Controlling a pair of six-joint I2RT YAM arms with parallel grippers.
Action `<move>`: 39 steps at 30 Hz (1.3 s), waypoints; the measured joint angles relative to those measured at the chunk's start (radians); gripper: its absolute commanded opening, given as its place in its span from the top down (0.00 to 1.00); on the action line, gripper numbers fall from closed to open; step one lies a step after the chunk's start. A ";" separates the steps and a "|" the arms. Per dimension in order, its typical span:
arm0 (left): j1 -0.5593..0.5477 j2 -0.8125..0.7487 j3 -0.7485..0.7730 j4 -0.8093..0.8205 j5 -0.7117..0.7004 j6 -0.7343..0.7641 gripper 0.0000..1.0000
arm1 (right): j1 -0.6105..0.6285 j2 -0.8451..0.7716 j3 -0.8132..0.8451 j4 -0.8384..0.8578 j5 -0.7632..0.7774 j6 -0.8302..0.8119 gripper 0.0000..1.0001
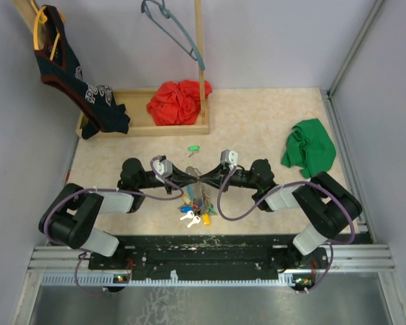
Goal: Put the keys on the keyring
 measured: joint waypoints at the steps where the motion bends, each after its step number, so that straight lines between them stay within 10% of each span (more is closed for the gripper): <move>1: 0.002 0.002 0.000 0.004 0.000 -0.005 0.91 | 0.000 0.000 0.000 0.000 -0.004 0.000 1.00; 13: 0.008 0.025 0.001 0.032 -0.003 -0.052 1.00 | 0.000 -0.008 0.018 -0.065 -0.025 -0.022 0.89; 24: -0.023 -0.153 0.094 -0.369 -0.095 0.167 1.00 | 0.000 -0.234 0.090 -0.608 0.113 -0.301 0.77; 29: -0.039 -0.154 0.121 -0.494 -0.151 0.209 0.74 | 0.000 -0.262 0.129 -0.810 0.217 -0.368 0.70; 39: -0.049 -0.066 0.151 -0.578 -0.325 -0.019 0.66 | 0.000 -0.086 0.367 -1.194 0.353 -0.380 0.65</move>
